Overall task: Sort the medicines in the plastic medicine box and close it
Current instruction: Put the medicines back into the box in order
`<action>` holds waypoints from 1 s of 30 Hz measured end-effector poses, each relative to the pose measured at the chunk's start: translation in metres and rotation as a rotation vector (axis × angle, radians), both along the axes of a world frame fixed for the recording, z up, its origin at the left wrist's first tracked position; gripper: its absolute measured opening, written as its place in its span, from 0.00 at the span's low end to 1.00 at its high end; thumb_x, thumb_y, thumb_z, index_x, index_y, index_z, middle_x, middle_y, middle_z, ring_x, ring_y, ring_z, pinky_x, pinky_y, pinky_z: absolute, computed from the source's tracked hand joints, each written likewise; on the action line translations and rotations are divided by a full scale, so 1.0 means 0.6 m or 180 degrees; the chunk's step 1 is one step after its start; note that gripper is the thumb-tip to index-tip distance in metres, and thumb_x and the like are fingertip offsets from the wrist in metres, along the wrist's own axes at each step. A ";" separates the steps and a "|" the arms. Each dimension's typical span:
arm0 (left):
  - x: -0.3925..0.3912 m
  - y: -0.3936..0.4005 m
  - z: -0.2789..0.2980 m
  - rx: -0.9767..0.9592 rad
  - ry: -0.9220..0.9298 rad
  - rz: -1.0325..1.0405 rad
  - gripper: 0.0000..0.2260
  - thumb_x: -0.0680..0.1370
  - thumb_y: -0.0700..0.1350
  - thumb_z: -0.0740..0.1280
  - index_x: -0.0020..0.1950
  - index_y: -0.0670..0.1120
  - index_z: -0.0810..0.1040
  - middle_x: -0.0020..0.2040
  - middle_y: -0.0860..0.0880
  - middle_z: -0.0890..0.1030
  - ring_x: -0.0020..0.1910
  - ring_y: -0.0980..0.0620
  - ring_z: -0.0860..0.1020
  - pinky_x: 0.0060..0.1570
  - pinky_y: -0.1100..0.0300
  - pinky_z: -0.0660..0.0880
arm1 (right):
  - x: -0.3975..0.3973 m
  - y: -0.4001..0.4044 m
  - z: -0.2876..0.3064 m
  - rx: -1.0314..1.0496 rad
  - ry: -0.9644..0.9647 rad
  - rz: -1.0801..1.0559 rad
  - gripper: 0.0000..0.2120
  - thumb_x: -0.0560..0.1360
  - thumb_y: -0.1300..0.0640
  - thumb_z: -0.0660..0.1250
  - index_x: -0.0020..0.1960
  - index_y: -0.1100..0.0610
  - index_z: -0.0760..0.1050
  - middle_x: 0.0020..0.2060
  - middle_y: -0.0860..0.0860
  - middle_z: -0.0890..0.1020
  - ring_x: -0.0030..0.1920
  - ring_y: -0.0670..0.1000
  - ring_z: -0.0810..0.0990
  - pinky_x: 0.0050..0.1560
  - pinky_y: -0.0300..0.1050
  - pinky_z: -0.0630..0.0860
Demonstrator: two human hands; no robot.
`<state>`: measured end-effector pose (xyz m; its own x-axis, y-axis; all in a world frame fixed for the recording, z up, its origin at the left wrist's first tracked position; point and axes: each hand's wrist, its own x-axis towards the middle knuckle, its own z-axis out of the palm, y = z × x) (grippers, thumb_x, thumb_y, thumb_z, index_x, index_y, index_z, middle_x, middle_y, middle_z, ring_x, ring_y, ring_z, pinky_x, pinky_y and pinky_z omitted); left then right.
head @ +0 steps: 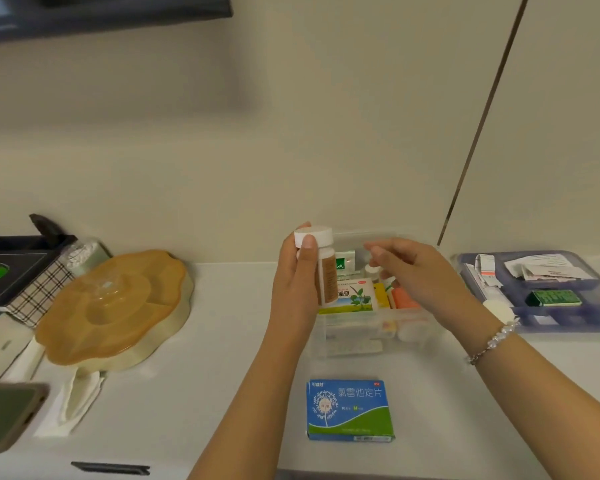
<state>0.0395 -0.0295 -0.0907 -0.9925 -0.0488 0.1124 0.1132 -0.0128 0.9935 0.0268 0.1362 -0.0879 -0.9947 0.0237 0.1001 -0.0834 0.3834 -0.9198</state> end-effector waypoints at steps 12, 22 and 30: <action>-0.015 0.052 0.004 -0.0231 -0.0246 -0.0346 0.14 0.76 0.53 0.64 0.60 0.51 0.76 0.50 0.48 0.82 0.50 0.51 0.81 0.53 0.46 0.79 | 0.010 0.032 0.008 -0.0521 -0.0014 0.0756 0.25 0.61 0.41 0.70 0.57 0.43 0.75 0.40 0.48 0.84 0.44 0.48 0.83 0.44 0.38 0.78; -0.027 0.087 -0.011 -0.0868 -0.0225 -0.0287 0.12 0.75 0.45 0.68 0.58 0.50 0.78 0.46 0.47 0.81 0.45 0.48 0.82 0.50 0.48 0.80 | -0.001 0.075 -0.009 0.0887 0.0151 0.0333 0.20 0.71 0.44 0.67 0.62 0.39 0.70 0.34 0.48 0.82 0.35 0.43 0.79 0.34 0.28 0.71; -0.037 0.099 -0.019 -0.1786 -0.0299 -0.0360 0.16 0.76 0.46 0.65 0.63 0.47 0.76 0.53 0.45 0.82 0.50 0.47 0.80 0.57 0.50 0.76 | -0.016 0.080 -0.038 0.2314 0.0076 -0.0046 0.19 0.78 0.45 0.55 0.67 0.44 0.68 0.50 0.50 0.81 0.63 0.52 0.66 0.60 0.49 0.57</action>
